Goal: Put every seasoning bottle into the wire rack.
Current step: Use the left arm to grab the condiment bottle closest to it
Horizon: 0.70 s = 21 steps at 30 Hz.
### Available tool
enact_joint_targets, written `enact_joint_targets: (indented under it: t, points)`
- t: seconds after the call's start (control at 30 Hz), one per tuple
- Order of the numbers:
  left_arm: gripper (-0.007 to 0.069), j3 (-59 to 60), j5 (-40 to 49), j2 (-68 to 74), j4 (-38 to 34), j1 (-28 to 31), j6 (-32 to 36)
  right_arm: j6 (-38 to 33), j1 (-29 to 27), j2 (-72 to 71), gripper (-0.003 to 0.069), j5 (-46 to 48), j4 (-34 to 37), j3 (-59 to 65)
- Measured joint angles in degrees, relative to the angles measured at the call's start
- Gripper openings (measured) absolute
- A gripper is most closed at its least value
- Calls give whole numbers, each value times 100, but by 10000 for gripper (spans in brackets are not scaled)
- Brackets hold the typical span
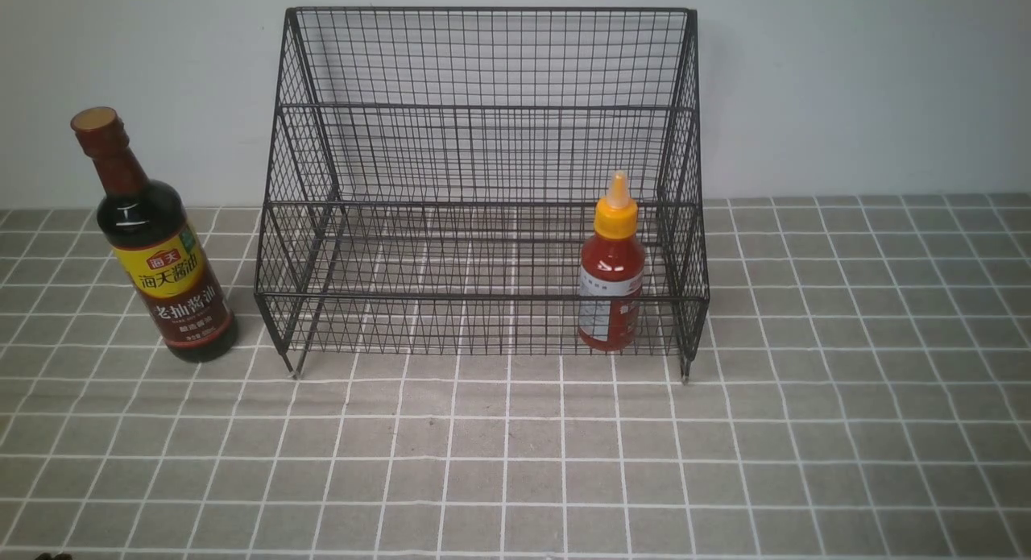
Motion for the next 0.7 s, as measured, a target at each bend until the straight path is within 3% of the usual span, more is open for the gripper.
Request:
enact_joint_targets:
  t: [0.37, 0.7]
  points:
    - [15, 7, -104, 0, -160, 0, -155, 0, 0, 0, -13, 0, 0, 0]
    - [15, 7, -2142, 0, -2008, 0, -355, 0, 0, 0, -14, 0, 0, 0]
